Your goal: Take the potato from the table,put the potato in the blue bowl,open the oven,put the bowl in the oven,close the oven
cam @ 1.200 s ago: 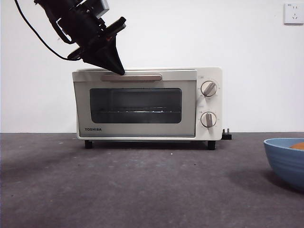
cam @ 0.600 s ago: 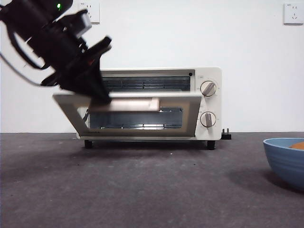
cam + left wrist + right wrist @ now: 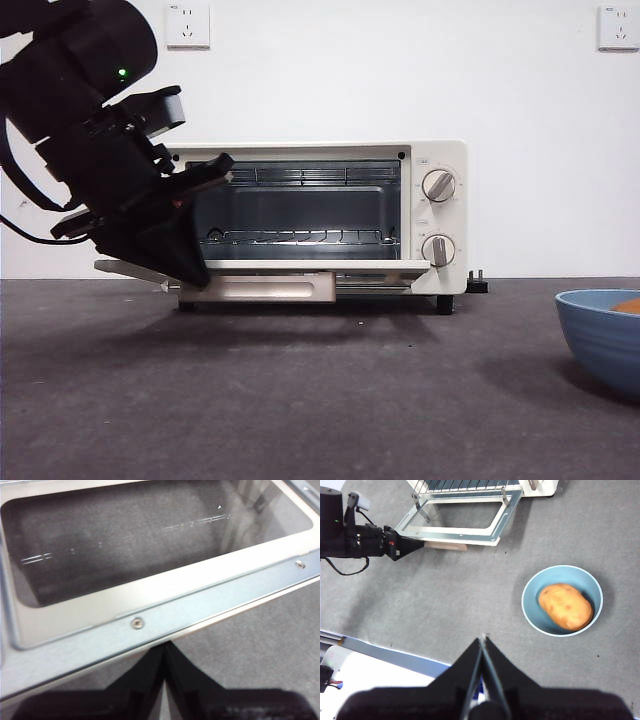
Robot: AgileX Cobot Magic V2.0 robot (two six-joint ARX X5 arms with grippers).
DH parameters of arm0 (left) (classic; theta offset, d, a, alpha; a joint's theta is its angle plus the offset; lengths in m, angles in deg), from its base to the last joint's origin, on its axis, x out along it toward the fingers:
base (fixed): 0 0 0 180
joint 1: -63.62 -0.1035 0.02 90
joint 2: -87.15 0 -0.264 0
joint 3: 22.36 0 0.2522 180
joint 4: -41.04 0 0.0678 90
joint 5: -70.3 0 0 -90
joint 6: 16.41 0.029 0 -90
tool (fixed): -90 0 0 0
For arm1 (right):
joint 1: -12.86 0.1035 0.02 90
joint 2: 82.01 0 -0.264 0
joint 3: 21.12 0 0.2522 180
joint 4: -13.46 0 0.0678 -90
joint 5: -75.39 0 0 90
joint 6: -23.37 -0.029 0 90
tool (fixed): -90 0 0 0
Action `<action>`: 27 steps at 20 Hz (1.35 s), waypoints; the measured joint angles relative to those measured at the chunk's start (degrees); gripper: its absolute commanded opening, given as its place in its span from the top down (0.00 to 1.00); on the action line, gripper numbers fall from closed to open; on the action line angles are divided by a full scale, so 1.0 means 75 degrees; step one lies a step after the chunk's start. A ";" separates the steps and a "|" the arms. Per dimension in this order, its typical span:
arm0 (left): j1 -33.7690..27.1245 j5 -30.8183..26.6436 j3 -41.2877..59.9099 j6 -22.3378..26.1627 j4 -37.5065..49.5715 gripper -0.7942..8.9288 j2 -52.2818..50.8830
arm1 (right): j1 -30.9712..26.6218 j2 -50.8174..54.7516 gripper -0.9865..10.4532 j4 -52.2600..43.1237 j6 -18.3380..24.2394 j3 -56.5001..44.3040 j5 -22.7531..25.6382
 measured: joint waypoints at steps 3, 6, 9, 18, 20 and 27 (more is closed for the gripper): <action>0.0227 -0.0128 0.0000 -0.0023 0.0082 0.92 0.0000 | 0.0000 0.0000 0.92 0.0000 0.0000 0.0000 0.0245; 0.0420 -0.0239 0.0184 -0.0026 0.0143 0.92 -0.0003 | 0.0000 0.0000 0.92 0.0000 -0.0003 0.0000 0.0254; 0.0469 -0.0268 0.0472 -0.0026 0.0134 0.92 -0.0003 | 0.0000 0.0000 0.92 0.0000 -0.0003 0.0000 0.0254; 0.0662 0.0487 0.0498 -0.0029 -0.1451 0.92 -0.1574 | 0.0000 -0.0565 0.69 0.0003 -0.0600 -0.0003 0.0256; 0.0662 0.0697 0.0498 -0.0026 -0.2078 0.92 -0.2445 | 0.0000 -0.1017 0.62 0.0003 -0.0615 -0.0026 0.0391; 0.0662 0.0796 0.0498 -0.0029 -0.4127 0.92 -0.4806 | -0.0012 -0.2847 0.61 -0.0405 -0.0221 -0.0906 0.1749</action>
